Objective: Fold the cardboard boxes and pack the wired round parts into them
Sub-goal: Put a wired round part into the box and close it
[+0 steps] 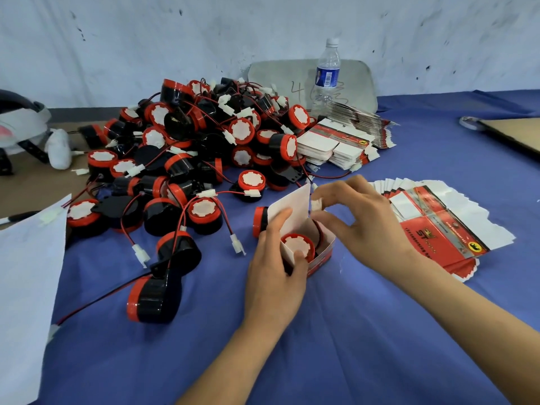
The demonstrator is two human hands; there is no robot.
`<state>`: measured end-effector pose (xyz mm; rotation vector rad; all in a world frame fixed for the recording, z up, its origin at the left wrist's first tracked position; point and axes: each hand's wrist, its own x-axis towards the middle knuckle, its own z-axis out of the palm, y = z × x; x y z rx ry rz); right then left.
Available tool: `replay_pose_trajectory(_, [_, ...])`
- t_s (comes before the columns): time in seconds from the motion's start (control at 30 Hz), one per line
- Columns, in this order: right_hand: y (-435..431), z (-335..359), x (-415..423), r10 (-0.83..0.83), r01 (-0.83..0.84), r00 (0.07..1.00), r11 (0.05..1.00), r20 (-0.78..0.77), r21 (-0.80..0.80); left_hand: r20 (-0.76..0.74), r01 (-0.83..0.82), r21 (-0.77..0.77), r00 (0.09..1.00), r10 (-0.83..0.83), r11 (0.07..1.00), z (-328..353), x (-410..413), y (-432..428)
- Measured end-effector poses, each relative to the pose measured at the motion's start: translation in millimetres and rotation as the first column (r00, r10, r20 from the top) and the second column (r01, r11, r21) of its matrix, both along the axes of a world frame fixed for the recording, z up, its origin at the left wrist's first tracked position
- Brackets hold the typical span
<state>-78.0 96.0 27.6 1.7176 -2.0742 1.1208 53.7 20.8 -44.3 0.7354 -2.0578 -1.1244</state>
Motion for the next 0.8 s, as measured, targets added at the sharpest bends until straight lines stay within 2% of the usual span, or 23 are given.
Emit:
replay_pose_trajectory(0.07, [-6.3,-3.8,-2.1,0.029,-0.029,1.0,0.994,0.005,0.101,0.01,0.006,0.013,1.0,-0.006,1.0,-1.9,-0.4,0.1])
replay_pose_trajectory(0.17, [-13.4,-12.5,-3.6,0.04,-0.006,0.992,0.962,-0.122,0.272,0.009,0.022,0.038,1.0,-0.022,0.999,-3.1,-0.6,-0.9])
replay_pose_trajectory(0.37, [-17.8,-10.6,-4.2,-0.051,0.125,0.97,0.943,-0.237,0.309,0.006,0.034,0.03,0.999,-0.035,0.999,-1.8,0.0,-1.7])
replay_pose_trajectory(0.53, [-21.9,-3.3,-8.6,-0.042,0.152,0.972,0.861,-0.23,0.486,0.011,0.02,0.029,1.0,-0.02,0.999,2.0,0.5,0.5])
replay_pose_trajectory(0.8, [-26.0,-3.0,0.3,-0.127,0.212,0.972,0.835,-0.198,0.508,0.015,0.019,0.024,1.0,-0.019,1.0,3.0,-0.7,0.9])
